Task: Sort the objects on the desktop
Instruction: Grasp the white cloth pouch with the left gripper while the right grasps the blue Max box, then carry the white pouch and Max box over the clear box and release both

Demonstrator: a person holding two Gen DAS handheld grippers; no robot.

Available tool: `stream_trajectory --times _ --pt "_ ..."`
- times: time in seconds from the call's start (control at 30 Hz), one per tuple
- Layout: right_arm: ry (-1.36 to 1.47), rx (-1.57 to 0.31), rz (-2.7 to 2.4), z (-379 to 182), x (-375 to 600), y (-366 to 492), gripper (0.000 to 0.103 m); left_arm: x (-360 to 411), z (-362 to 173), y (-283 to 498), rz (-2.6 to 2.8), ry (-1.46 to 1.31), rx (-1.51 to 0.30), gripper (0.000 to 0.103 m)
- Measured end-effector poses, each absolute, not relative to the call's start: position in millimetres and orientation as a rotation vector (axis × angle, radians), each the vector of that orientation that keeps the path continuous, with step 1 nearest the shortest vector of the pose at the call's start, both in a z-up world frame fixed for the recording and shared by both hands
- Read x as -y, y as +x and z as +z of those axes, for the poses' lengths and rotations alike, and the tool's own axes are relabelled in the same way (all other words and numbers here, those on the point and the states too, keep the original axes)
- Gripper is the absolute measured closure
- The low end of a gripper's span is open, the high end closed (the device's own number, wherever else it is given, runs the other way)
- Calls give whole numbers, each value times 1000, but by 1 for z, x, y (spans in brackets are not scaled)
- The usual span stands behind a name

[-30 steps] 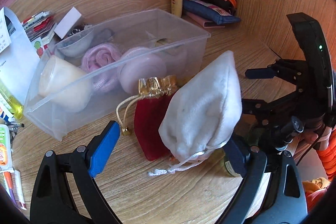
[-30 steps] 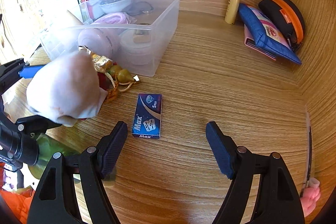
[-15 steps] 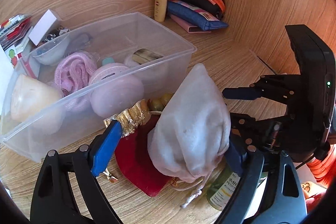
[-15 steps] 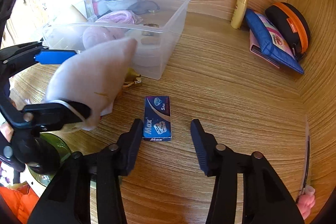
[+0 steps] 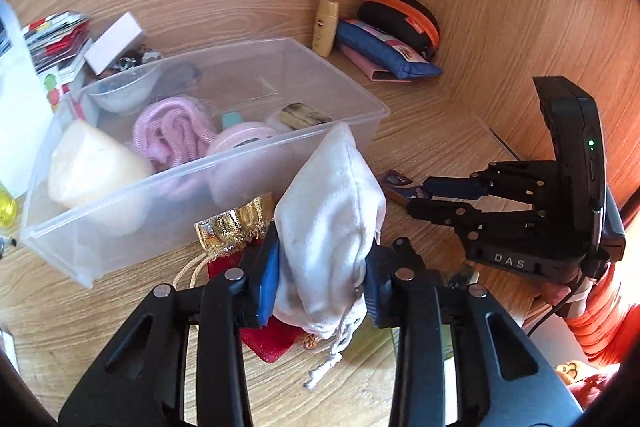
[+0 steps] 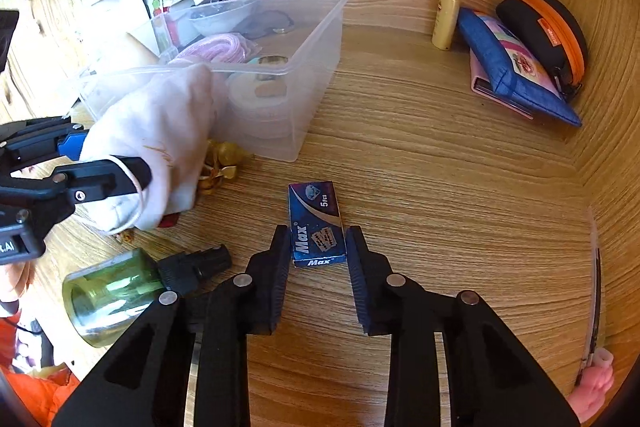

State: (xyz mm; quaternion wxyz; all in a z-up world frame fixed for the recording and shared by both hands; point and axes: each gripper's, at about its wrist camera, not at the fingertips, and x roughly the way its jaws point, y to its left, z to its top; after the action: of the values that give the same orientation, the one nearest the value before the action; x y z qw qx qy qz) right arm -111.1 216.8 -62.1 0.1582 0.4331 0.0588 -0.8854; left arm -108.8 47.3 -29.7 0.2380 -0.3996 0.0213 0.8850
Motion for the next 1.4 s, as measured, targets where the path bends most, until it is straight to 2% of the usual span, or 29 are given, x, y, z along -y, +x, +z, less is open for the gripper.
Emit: stream_trajectory --times 0.4,0.9,1.4 --pt "1157 -90 -2574 -36 -226 -104 78 -8 -3 -98 2506 -1013 98 73" --pt "1009 -67 -2608 6 -218 -92 78 20 39 -88 2619 -868 135 73" --pt "962 -107 -2575 18 -191 -125 77 29 42 -135 2676 -884 149 73"
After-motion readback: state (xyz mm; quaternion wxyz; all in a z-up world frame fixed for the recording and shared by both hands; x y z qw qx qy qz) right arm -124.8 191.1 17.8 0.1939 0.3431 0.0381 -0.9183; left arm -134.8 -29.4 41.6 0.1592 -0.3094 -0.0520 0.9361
